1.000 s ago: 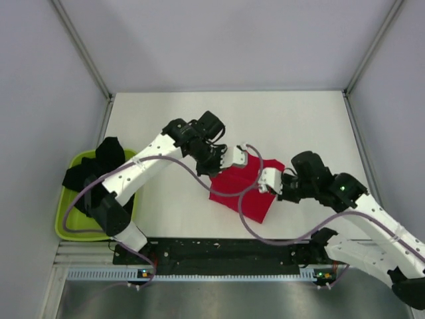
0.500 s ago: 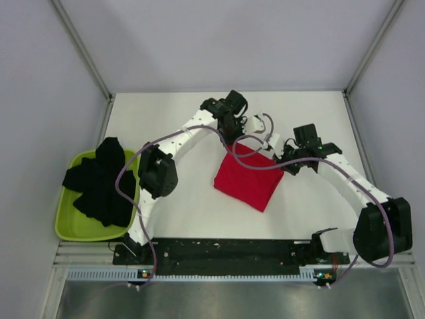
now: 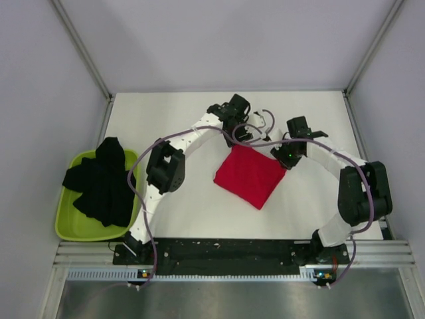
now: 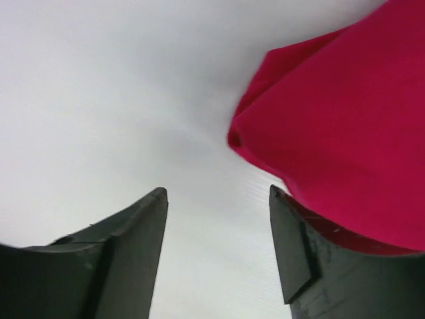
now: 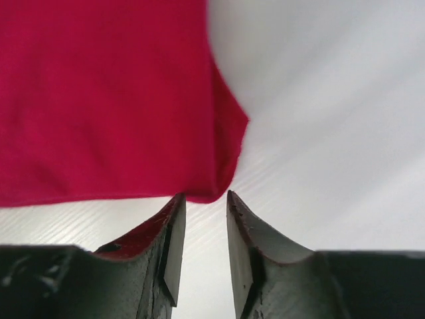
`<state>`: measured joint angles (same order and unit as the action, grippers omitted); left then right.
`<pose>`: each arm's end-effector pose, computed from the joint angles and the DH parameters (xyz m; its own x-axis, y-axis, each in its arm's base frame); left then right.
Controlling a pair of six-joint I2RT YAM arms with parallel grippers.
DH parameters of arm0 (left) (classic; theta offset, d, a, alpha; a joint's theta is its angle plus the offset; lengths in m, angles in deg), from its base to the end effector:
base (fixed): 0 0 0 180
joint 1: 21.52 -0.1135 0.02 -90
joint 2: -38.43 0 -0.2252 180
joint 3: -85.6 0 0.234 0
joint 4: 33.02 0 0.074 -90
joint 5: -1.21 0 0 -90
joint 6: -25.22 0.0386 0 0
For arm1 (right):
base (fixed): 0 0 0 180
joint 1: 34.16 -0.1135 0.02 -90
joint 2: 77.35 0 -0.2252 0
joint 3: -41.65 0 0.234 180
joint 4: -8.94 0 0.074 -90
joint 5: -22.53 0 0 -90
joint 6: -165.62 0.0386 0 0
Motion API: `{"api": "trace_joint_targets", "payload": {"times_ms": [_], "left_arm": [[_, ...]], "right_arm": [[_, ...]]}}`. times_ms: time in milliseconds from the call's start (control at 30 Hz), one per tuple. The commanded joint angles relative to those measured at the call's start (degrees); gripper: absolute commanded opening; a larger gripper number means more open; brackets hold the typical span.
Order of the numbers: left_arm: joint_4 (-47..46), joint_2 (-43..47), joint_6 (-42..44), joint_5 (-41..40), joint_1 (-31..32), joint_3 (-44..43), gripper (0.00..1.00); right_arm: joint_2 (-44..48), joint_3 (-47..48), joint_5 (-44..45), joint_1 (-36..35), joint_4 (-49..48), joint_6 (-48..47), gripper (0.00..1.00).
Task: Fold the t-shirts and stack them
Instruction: Fold the long partially folded tshirt into a neat square, then put the neatly folded tshirt into the corner of the board with the right arm
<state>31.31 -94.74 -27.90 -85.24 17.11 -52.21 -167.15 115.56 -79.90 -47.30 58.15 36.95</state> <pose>0.3611 -0.2916 0.1995 -0.1509 0.8873 -0.4358 0.9227 0.2846 0.2601 0.2818 0.0743 0.1733 -0.4958 -0.7423 -0.4507 -0.7941 0.5976 -0.1106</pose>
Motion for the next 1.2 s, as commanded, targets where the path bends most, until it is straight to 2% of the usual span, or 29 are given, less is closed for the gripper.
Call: {"api": "trace_joint_targets", "payload": {"times_ms": [0, 67, 100, 167, 233, 267, 333, 367, 433, 533, 667, 800, 900, 933, 967, 1033, 1100, 1167], "left_arm": [[-7.09, -0.34, -1.54, -8.9, -0.75, -2.89, 0.74], [-8.08, 1.05, -4.52, -10.14, -1.89, -5.35, 0.75], [-7.47, 3.5, -7.24, -8.58, -2.42, -5.8, 0.74], [-6.06, 9.38, -10.68, -1.92, -3.47, -1.7, 0.7], [-6.75, 16.93, -12.36, 4.94, -3.65, 8.37, 0.53], [-7.89, 20.71, -12.54, 9.32, -3.48, 13.92, 0.38], [-9.04, 25.91, -13.68, 15.23, -2.69, 25.88, 0.22], [-8.96, 27.07, -14.12, 17.34, -2.16, 28.71, 0.19], [-7.99, 27.61, -15.16, 21.74, -1.63, 33.02, 0.17], [-8.95, 25.59, -17.89, 23.96, -1.37, 36.64, 0.18], [-7.9, 20.06, -19.31, 22.12, -1.28, 36.91, 0.19], [-11.23, 19.35, -19.04, 16.85, -1.37, 40.51, 0.2], [-11.68, 20.48, -19.83, 18.67, -1.19, 41.92, 0.22], [-11.68, 21.53, -19.83, 19.47, -0.84, 42.27, 0.24], [-11.77, 22.33, -19.48, 19.65, -0.23, 42.88, 0.29], [-11.33, 23.91, -19.22, 20.17, 0.13, 43.24, 0.35], [-9.93, 25.05, -18.96, 21.05, 0.13, 43.06, 0.4], [-8.61, 26.46, -18.43, 21.76, 0.04, 43.33, 0.43]], "right_arm": [[-5.9, 8.7, 18.23, 2.16, -6.48, 14.72, 0.34], [-7.23, 14.49, 27.16, 2.34, -4.22, 22.73, 0.34], [-6.97, 16.95, 27.97, 2.34, -0.11, 27.03, 0.34], [-3.65, 19.35, 23.7, 2.25, 3.61, 35.29, 0.37], [1.36, 16.03, 18.08, 2.34, 3.97, 41.63, 0.37], [4.43, 13.14, 13.96, 2.25, 2.32, 44.1, 0.37], [9.1, 6.29, 4.39, 2.07, -3.03, 49.55, 0.31], [10.51, 3.39, -1.49, 1.81, -6.02, 51.58, 0.28], [11.83, -2.33, -5.49, 0.24, -10.86, 56.67, 0.18], [11.76, -9.02, -6.74, -1.79, -18.68, 61.25, 0.14], [6.23, -11.84, -1.65, -0.48, -17.56, 62.06, 0.13], [1.21, -11.42, -0.5, 2.69, -17.39, 60.57, 0.18], [1.64, -9.31, 0.03, 2.69, -15.02, 60.12, 0.35], [2.43, -8.78, 0.12, 2.69, -13.45, 60.12, 0.44], [3.48, -9.03, 0.47, 2.69, -12.13, 60.21, 0.49], [6.29, -10.61, 1.35, 2.69, -10.1, 61.61, 0.55], [9.54, -13.24, 1.18, 2.6, -9.56, 64.32, 0.67], [11.83, -15.79, -0.05, 2.69, -9.65, 67.4, 0.68]]}}
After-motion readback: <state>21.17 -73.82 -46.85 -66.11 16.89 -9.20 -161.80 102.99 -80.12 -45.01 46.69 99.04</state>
